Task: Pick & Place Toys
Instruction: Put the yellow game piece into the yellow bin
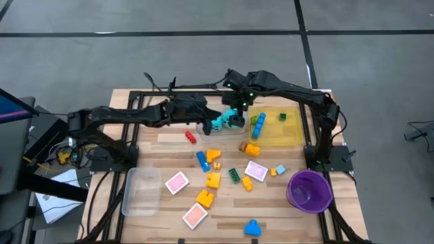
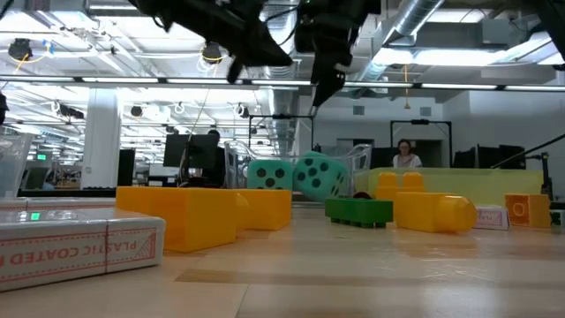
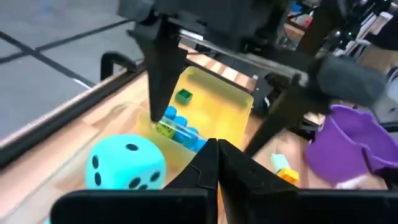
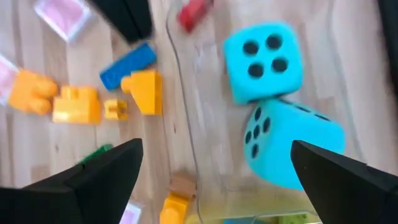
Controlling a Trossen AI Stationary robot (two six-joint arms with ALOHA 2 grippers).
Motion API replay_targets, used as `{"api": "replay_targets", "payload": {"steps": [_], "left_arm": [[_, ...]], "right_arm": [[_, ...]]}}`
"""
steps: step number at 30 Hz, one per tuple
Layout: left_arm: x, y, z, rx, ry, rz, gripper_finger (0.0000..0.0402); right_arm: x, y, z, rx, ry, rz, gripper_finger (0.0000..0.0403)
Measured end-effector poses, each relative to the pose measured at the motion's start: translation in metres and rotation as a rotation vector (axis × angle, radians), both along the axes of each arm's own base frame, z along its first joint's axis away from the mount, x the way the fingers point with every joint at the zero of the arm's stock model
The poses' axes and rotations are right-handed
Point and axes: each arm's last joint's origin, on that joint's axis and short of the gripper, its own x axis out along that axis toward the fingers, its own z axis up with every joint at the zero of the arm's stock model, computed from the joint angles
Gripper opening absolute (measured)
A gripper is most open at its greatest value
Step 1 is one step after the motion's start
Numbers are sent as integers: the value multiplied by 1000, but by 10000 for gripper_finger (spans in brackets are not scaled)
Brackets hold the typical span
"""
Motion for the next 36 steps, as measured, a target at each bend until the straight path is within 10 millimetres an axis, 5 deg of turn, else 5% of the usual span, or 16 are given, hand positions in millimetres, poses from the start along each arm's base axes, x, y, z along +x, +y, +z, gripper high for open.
{"api": "replay_targets", "payload": {"steps": [8,17,27,36], "left_arm": [[-43,-11,35,29,4,-7,0],[-83,-25,75,100,-153,-93,0],[-128,-39,95,104,-194,-123,0],[-139,-45,99,105,-209,-142,0]], "right_arm": [[-29,16,59,-28,-223,-97,400],[-67,61,107,-116,-336,-147,400],[-84,120,114,-10,-271,-234,400],[-80,211,125,132,-419,-75,400]]}}
